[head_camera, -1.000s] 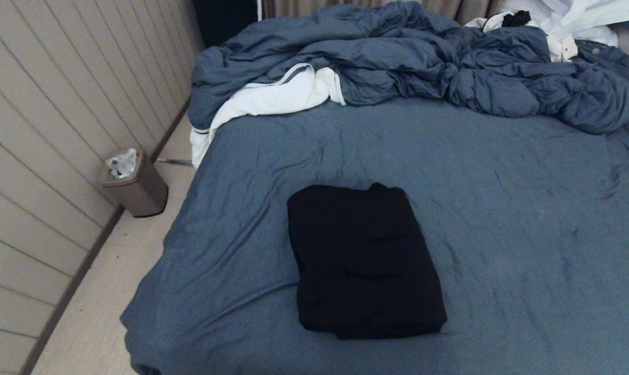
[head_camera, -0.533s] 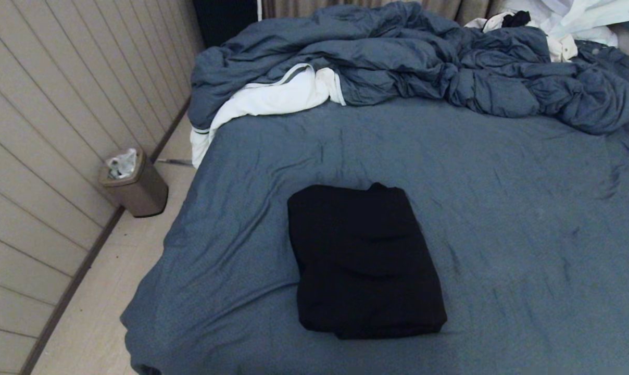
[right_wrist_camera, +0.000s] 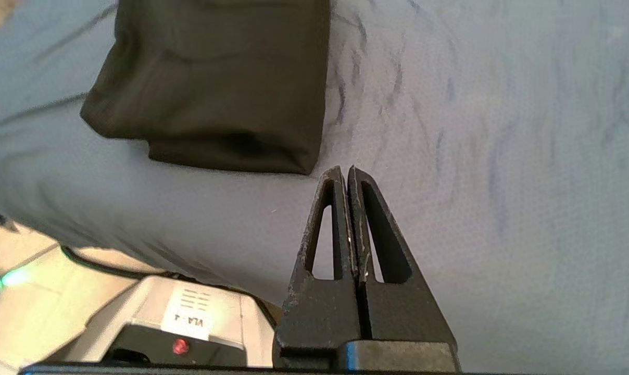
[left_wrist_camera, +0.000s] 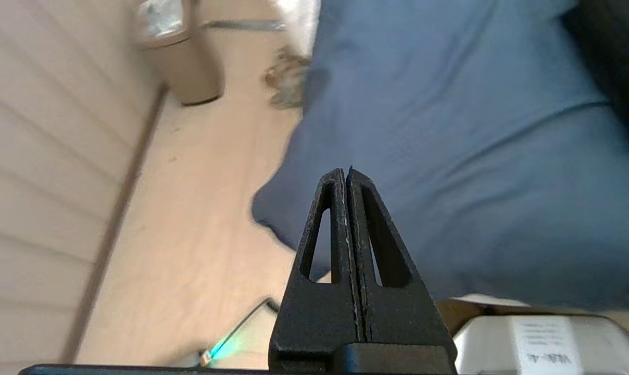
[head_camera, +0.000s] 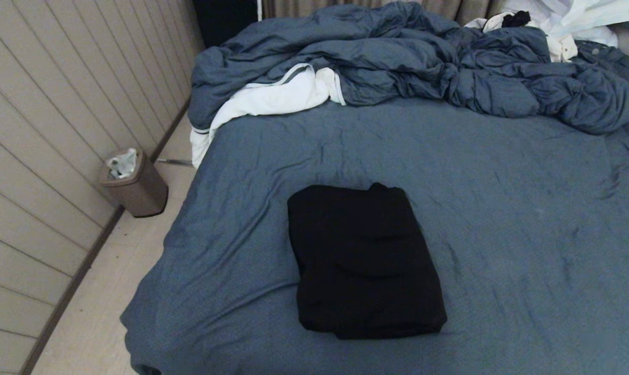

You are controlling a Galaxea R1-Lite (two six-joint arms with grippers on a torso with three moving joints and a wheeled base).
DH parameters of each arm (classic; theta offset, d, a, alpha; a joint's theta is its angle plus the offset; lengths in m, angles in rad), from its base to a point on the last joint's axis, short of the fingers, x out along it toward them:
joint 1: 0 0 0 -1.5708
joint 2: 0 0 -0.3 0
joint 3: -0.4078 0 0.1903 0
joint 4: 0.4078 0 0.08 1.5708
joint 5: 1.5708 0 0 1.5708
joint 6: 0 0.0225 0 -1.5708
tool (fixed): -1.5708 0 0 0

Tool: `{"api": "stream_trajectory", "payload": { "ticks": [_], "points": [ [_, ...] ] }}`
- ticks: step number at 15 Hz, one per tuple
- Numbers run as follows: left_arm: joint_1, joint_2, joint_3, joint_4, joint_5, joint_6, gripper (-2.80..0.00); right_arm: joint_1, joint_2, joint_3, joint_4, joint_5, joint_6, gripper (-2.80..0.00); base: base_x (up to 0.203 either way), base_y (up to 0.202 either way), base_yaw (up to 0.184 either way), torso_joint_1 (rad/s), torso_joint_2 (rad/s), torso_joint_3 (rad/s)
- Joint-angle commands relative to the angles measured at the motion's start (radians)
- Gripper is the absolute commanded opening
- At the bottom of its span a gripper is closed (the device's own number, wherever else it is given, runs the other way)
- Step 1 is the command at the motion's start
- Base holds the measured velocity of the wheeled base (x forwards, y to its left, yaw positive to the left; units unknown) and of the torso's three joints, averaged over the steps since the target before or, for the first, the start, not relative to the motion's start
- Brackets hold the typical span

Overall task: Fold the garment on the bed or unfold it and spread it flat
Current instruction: Unfold the black sweatshirt

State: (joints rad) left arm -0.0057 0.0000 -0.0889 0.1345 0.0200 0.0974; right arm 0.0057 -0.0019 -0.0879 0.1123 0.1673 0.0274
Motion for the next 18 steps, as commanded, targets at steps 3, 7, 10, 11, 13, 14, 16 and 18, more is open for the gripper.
{"api": "stream_trajectory", "payload": {
  "ticks": [3, 7, 10, 11, 13, 14, 16, 18],
  "points": [
    [0.000, 0.002, 0.041, -0.012, -0.038, 0.013, -2.80, 0.000, 0.002, -0.002, -0.002, -0.002, -0.038, -2.80, 0.000, 0.000, 0.000, 0.000, 0.00, 0.000],
    [0.000, 0.003, 0.040, -0.009, -0.038, 0.017, -2.80, 0.000, 0.002, 0.059, -0.044, -0.143, -0.095, -2.80, 0.000, 0.000, 0.000, 0.000, 0.00, 0.000],
    [0.000, 0.002, 0.044, -0.026, -0.038, 0.004, -2.80, -0.001, 0.002, 0.088, -0.114, -0.172, -0.052, -2.80, 0.000, 0.000, 0.000, 0.000, 0.00, 0.000],
    [0.000, 0.002, 0.044, -0.027, -0.037, -0.002, -2.80, -0.001, 0.002, 0.088, -0.114, -0.172, -0.053, -2.80, 0.000, 0.000, 0.000, 0.000, 0.00, 0.000],
    [0.000, 0.002, 0.043, -0.027, -0.040, -0.013, -2.80, -0.001, 0.002, 0.088, -0.114, -0.172, -0.053, -2.80, 0.000, 0.000, 0.000, 0.000, 0.00, 0.000],
    [0.000, 0.002, 0.043, -0.027, -0.039, -0.047, -2.80, -0.001, 0.002, 0.088, -0.114, -0.172, -0.053, -2.80, 0.000, 0.000, 0.000, 0.000, 0.00, 0.000],
    [0.000, 0.000, 0.043, -0.029, -0.014, -0.111, -2.80, -0.001, 0.002, 0.088, -0.114, -0.172, -0.053, -2.80, 0.000, 0.000, 0.000, 0.000, 0.00, 0.000],
    [0.000, 0.000, 0.043, -0.033, -0.012, -0.111, -2.80, 0.000, 0.002, 0.088, -0.114, -0.172, -0.055, -2.80, 0.000, 0.000, 0.000, 0.000, 0.00, 0.000]
  ]
}}
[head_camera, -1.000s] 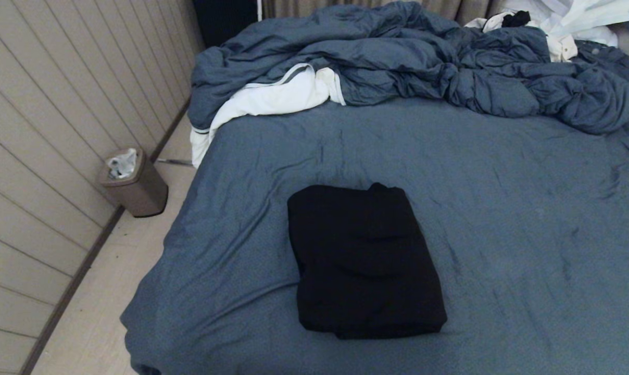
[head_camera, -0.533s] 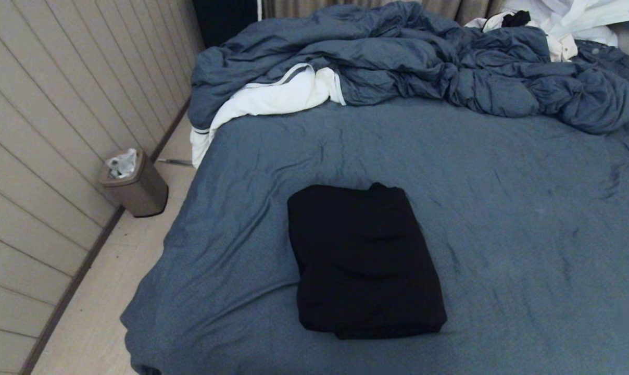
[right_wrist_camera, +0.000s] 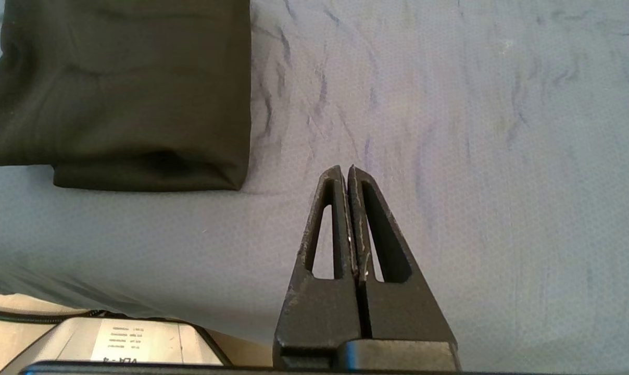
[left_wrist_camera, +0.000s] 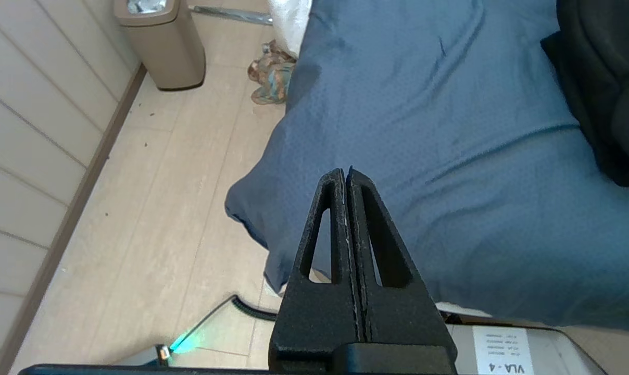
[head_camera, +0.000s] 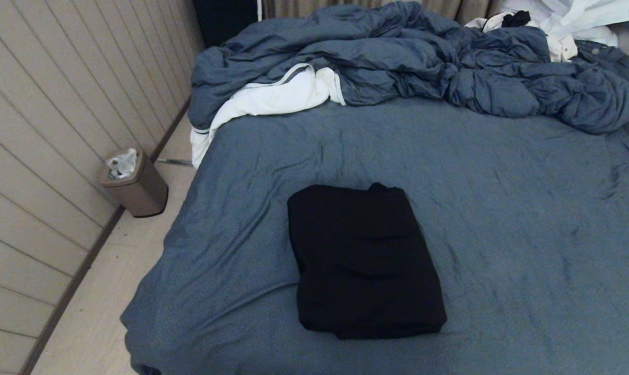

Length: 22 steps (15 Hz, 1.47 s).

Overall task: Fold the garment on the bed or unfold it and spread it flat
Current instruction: Unfold the black sweatshirt

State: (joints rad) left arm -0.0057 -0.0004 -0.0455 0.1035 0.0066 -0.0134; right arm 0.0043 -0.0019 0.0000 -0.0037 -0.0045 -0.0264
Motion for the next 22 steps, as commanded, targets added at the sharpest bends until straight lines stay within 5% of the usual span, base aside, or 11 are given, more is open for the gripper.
{"api": "stream_trajectory", "payload": {
  "ticks": [1, 15, 22],
  "points": [
    [0.000, 0.000, 0.001, -0.005, 0.001, 0.000, -2.80, 0.000, 0.002, 0.000, 0.001, 0.000, -0.003, -2.80, 0.000, 0.000, 0.000, 0.000, 0.00, 0.000],
    [0.000, 0.000, 0.001, -0.007, 0.002, -0.002, -2.80, 0.000, 0.002, 0.000, 0.002, -0.002, 0.000, -2.80, 0.000, 0.000, 0.000, 0.000, 0.00, 0.000],
    [0.000, 0.000, 0.041, -0.136, 0.006, 0.003, -2.80, 0.000, 0.003, 0.000, 0.002, -0.002, 0.002, -2.80, 0.000, 0.000, 0.000, 0.000, 0.00, 0.000]
  ]
}}
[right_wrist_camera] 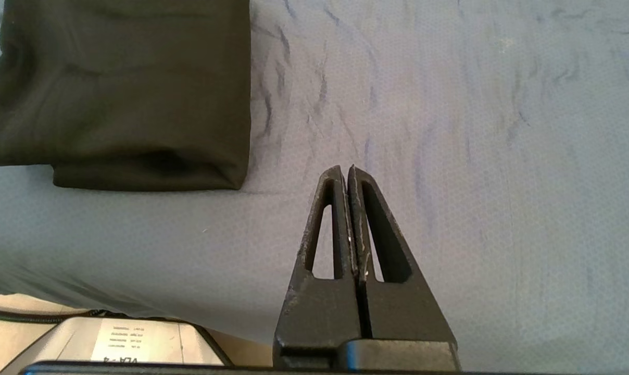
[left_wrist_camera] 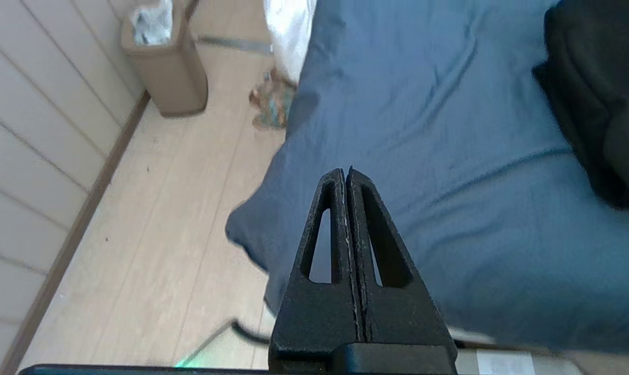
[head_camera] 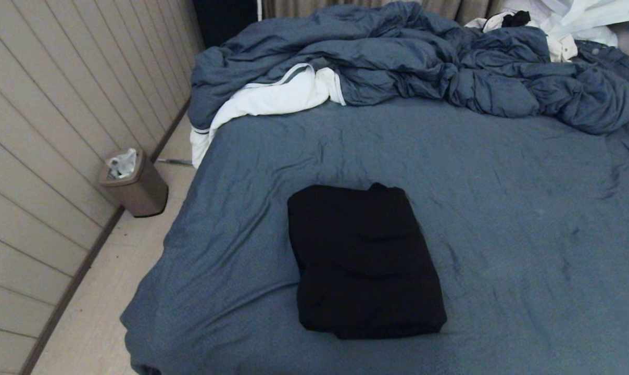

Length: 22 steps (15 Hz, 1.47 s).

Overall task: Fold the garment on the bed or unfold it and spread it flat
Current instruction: Unfold the black sweatshirt

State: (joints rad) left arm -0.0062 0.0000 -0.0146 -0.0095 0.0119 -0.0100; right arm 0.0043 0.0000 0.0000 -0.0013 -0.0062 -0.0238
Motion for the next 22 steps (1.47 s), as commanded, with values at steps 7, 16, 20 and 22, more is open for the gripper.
{"api": "stream_trajectory", "payload": {
  "ticks": [7, 16, 20, 22],
  "points": [
    [0.000, 0.002, 0.001, 0.016, -0.001, -0.011, -2.80, 0.000, 0.001, 0.000, -0.004, 0.002, -0.005, -2.80, 0.000, 0.000, 0.000, 0.000, 0.00, 0.000],
    [0.000, 0.002, 0.001, 0.019, -0.001, -0.011, -2.80, 0.032, 0.477, -0.615, 0.181, 0.008, 0.012, -2.80, 0.000, 0.000, 0.000, 0.000, 0.00, 0.000],
    [0.000, 0.002, 0.001, 0.019, -0.001, -0.011, -2.80, 0.099, 0.922, -0.993, 0.241, 0.034, 0.023, -2.80, 0.000, 0.000, 0.000, 0.000, 0.00, 0.000],
    [0.000, 0.002, 0.001, 0.019, -0.001, -0.011, -2.80, 0.219, 1.106, -1.164, 0.343, 0.012, 0.030, -2.80, 0.000, 0.000, 0.000, 0.000, 0.00, 0.000]
  ]
}}
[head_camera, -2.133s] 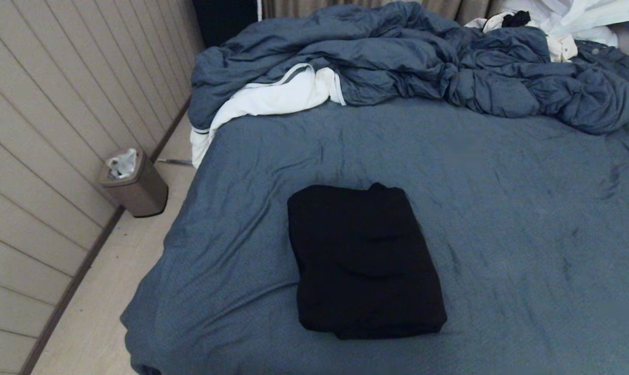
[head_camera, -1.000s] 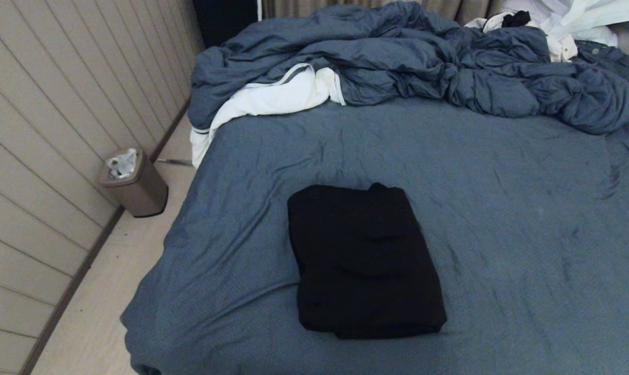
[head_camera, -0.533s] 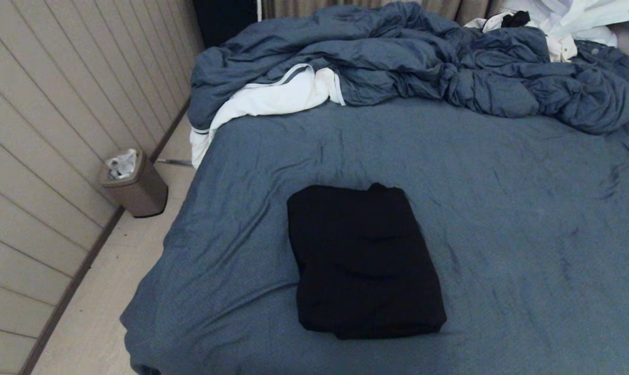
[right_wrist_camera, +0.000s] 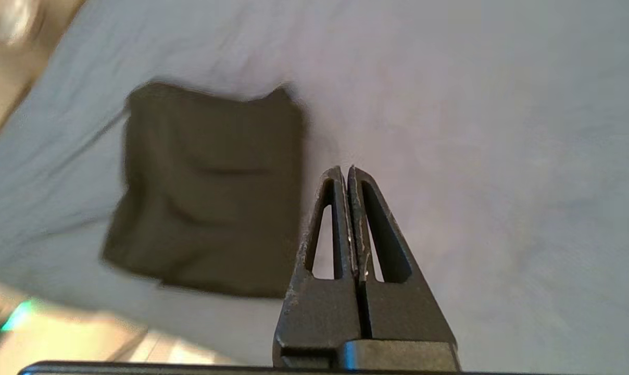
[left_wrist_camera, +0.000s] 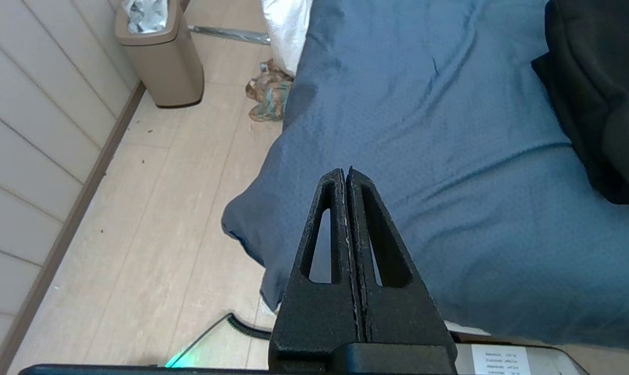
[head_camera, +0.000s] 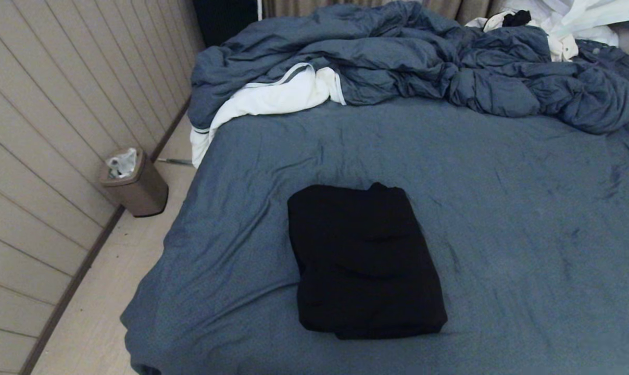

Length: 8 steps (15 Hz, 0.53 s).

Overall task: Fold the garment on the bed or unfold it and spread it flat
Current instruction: Unfold the black sweatshirt

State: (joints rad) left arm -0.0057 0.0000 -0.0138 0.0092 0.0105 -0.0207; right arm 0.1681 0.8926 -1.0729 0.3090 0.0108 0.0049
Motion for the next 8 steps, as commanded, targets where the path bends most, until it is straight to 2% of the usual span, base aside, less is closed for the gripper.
{"api": "stream_trajectory", "payload": {
  "ticks": [1, 2, 4, 6, 8],
  "points": [
    [0.000, 0.002, 0.000, 0.000, 0.000, -0.001, -2.80, 0.146, 0.299, -0.156, 0.079, -0.038, 0.006, -2.80, 0.000, 0.000, 0.000, 0.000, 0.00, 0.000],
    [0.000, 0.002, 0.000, 0.000, 0.000, -0.001, -2.80, 0.242, 0.386, -0.207, 0.108, -0.093, 0.010, -2.80, 0.000, 0.000, 0.000, 0.000, 0.00, 0.000],
    [0.000, 0.002, 0.000, 0.000, 0.000, -0.001, -2.80, 0.410, 0.548, -0.293, 0.126, -0.260, 0.026, -2.80, 0.000, 0.000, 0.000, 0.000, 0.00, 0.000],
    [0.000, 0.002, 0.000, 0.000, 0.000, -0.001, -2.80, 0.553, 0.675, -0.342, 0.078, -0.407, 0.046, -2.80, 0.000, 0.000, 0.000, 0.000, 0.00, 0.000],
    [0.000, 0.002, 0.000, 0.000, 0.000, -0.001, -2.80, 0.671, 0.736, -0.351, 0.000, -0.488, 0.037, -2.80, 0.000, 0.000, 0.000, 0.000, 0.00, 0.000]
  ]
}}
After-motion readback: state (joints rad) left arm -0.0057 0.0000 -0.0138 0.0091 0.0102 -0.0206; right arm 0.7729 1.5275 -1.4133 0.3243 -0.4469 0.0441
